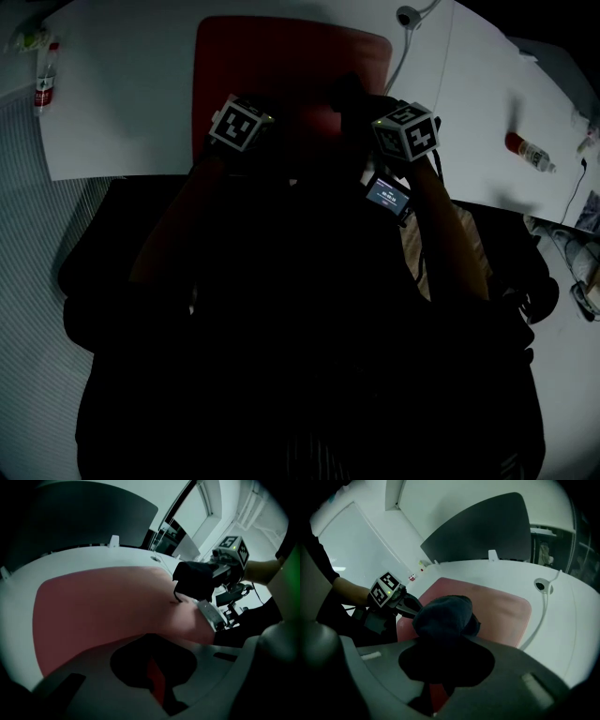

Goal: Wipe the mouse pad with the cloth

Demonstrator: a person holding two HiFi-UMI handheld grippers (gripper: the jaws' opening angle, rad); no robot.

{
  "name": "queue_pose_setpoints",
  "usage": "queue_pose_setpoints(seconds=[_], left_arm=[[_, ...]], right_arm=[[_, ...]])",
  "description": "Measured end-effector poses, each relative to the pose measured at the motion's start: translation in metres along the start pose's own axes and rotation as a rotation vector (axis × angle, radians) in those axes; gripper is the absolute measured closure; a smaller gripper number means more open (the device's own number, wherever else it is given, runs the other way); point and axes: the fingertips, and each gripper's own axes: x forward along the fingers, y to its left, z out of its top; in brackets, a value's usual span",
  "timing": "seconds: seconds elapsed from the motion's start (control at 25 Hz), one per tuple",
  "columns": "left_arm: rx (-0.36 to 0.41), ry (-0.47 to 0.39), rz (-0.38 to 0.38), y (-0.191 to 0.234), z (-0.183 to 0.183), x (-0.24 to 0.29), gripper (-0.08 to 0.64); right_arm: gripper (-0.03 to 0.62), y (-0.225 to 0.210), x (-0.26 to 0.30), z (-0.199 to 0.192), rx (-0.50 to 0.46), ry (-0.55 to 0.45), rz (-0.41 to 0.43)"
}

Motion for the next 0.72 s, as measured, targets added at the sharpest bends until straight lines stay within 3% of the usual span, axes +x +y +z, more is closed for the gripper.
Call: queue_pose_setpoints(seconds=[0.12, 0.28, 0.4, 0.56, 0.72], left_arm=[[0.007, 0.071, 0.01, 0.009, -0.02, 0.008, 0.552], [0.048, 0.03, -0.007, 0.01, -0.011, 0.007, 0.552], [0.027, 0.006, -0.034, -0.002, -0.006, 0.012, 0.552], [0.014, -0.008, -0.006, 0.009, -0.006, 0.007, 0.552], [0.014, -0.005, -0.015, 0.001, -0.006, 0.008, 0.552]], right_arm=[[0.52, 0.005, 0.006, 0.0, -0.053, 0.053, -0.008], [0.52, 0.008, 0.017, -0.005, -0.149, 0.121, -0.015], [0.52, -0.007, 0.007, -0.012, -0.206, 0.15, -0.073], [0.518, -0.027, 0.016, 0.008, -0.229, 0.132, -0.114], [0.518, -0.039, 0.026, 0.022, -0.311, 0.181, -0.138]])
